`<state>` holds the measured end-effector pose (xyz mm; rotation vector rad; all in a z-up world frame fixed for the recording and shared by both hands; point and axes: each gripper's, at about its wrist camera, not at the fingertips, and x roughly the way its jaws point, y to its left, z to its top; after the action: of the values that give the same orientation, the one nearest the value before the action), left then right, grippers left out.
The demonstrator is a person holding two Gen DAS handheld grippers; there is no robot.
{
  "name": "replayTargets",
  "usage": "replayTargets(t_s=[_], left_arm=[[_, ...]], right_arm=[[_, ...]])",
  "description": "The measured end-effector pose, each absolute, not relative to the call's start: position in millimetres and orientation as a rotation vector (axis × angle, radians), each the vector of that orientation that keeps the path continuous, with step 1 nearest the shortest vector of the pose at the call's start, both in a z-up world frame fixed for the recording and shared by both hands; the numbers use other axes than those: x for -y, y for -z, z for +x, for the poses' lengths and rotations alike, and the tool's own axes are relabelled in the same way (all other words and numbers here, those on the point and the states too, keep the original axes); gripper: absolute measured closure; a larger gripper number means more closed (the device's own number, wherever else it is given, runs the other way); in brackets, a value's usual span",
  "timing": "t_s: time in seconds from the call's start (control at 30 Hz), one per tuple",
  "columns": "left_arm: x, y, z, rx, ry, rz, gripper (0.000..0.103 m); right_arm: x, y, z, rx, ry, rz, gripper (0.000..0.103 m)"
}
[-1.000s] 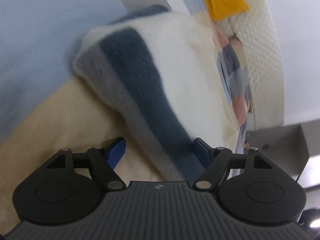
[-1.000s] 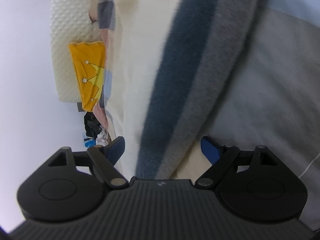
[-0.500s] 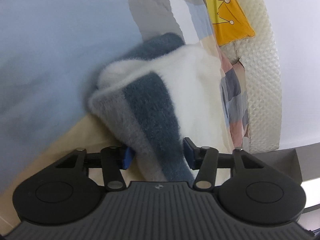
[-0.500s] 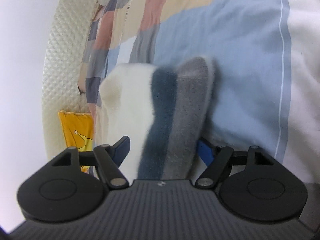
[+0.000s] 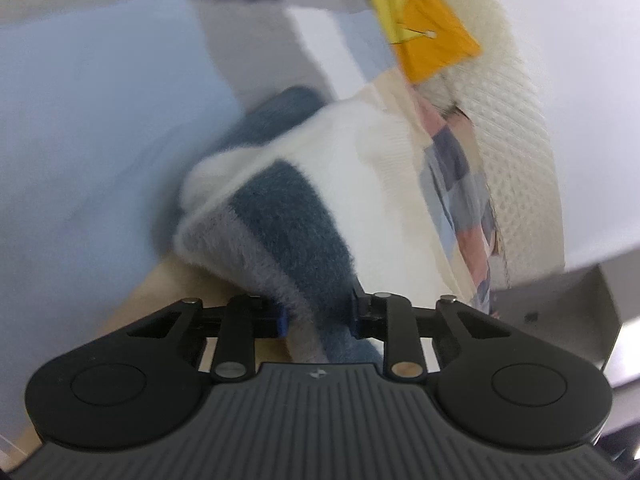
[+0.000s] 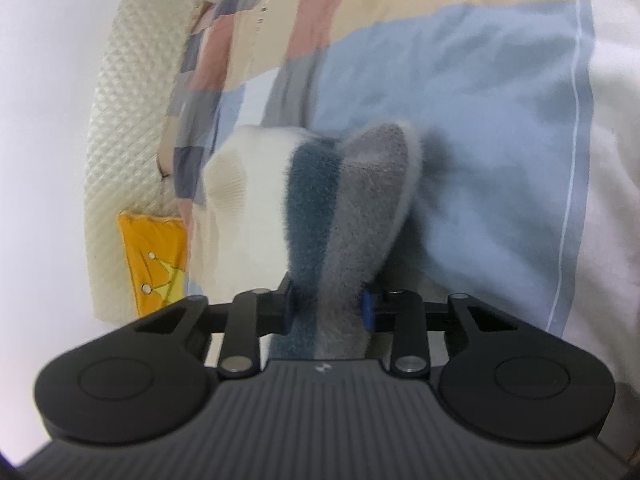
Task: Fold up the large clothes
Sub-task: 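Grasp the banded edge with both grippers and roll it over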
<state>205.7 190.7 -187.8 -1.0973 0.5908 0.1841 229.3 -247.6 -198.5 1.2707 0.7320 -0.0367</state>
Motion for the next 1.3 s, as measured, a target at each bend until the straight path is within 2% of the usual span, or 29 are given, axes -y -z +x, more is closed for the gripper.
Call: replayTargets(t_s=[0.3,0.53,0.9,1.1,1.3], left_arm=[[-178.9,130.1,181.6,-0.525,-0.131,-0.982,0.077],[-160.9,88.3,122.2,-0.497,-0.121,-0.951,0.077],[-126.8,73.7,19.3,-0.477,-0.118,-0.940,0.077],[-133.1,78.9,34.0,-0.500,-0.127,-0.992,0.077],[-151.6,77.6,83.9,-0.548,-0.148,-1.041,0.075]], right_arm=[[256.9,144.8,218.4,-0.715,-0.046,1.188,0.072],[269.1,102.6,185.8,-0.711,-0.090,1.137,0.072],[298.4,81.7,114.4,-0.708,-0.101,1.089,0.071],[286.5,72.1,133.6,-0.732,-0.025,1.023,0.069],[275.2,71.8,174.6,-0.734,0.001,1.056,0.065]])
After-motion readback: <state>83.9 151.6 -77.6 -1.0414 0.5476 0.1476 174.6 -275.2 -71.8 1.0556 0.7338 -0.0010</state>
